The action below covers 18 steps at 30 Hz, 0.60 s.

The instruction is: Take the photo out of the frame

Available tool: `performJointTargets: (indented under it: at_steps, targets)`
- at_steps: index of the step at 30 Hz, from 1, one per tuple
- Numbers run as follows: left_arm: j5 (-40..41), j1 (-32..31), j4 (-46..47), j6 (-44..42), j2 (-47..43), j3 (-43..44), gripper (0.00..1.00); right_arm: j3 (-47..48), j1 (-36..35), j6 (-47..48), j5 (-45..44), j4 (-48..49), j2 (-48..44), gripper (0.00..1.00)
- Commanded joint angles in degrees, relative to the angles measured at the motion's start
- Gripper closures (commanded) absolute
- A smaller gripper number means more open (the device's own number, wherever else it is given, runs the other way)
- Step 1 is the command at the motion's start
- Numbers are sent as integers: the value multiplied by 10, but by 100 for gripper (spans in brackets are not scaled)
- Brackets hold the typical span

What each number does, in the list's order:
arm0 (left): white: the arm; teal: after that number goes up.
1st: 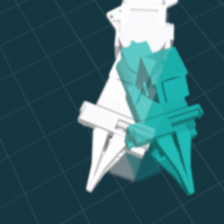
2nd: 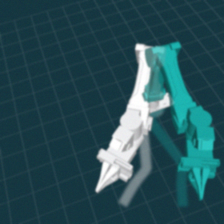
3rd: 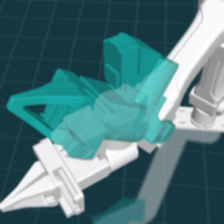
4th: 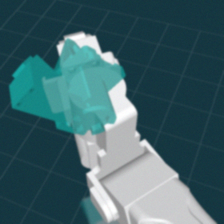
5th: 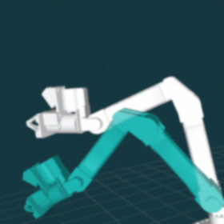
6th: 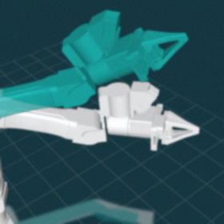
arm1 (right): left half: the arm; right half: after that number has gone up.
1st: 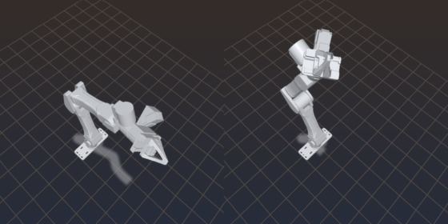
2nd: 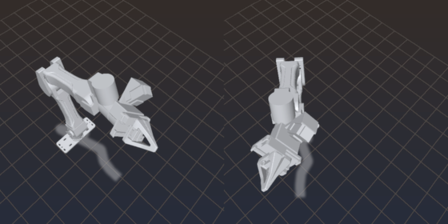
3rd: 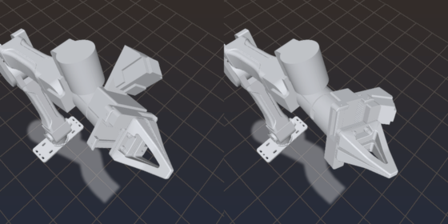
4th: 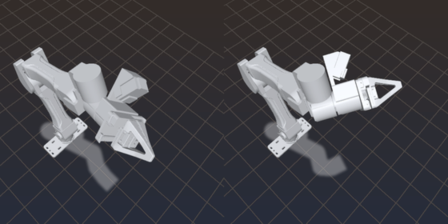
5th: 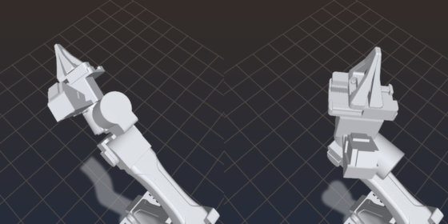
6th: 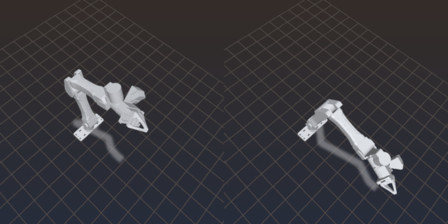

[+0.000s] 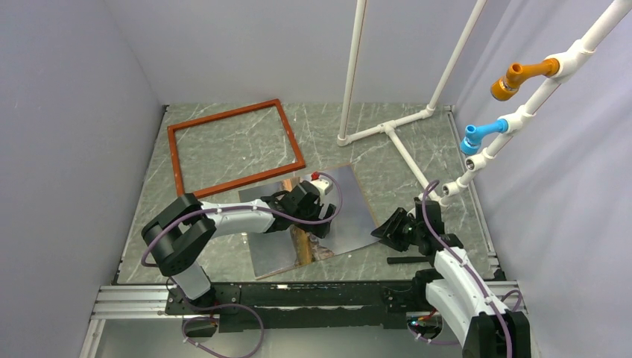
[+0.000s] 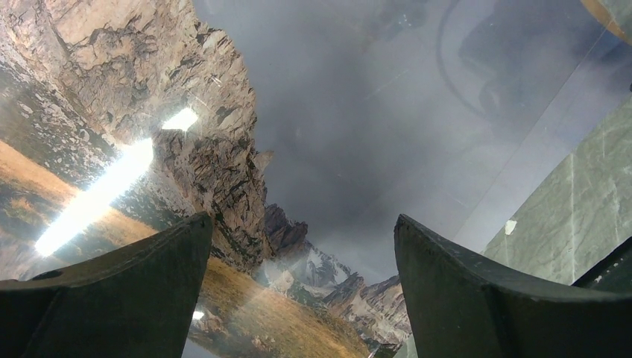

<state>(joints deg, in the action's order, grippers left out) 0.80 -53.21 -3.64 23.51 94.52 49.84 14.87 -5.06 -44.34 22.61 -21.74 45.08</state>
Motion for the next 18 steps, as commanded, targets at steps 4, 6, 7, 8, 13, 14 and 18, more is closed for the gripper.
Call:
performJointTargets:
  at_steps: [4, 6, 7, 8, 13, 14, 18]
  targets:
    - [-18, 1, 11, 16, 19, -17, 7, -22, 3, -48, -1, 56, -28, 61]
    - [-17, 1, 13, 17, 20, -18, 7, -39, 2, -63, -3, 78, -28, 63]
    - [-17, 1, 13, 17, 20, -19, 7, -46, 3, -71, -4, 90, -28, 64]
    - [-17, 1, 13, 17, 20, -19, 7, -52, 2, -75, -8, 101, -29, 65]
    - [-14, 1, 13, 15, 20, -20, 7, -66, 3, -77, -11, 131, -18, 74]
    - [-13, 1, 13, 15, 20, -21, 7, -68, 2, -77, -10, 136, -17, 76]
    - [-13, 1, 14, 15, 19, -21, 7, -75, 2, -78, -11, 144, -20, 83]
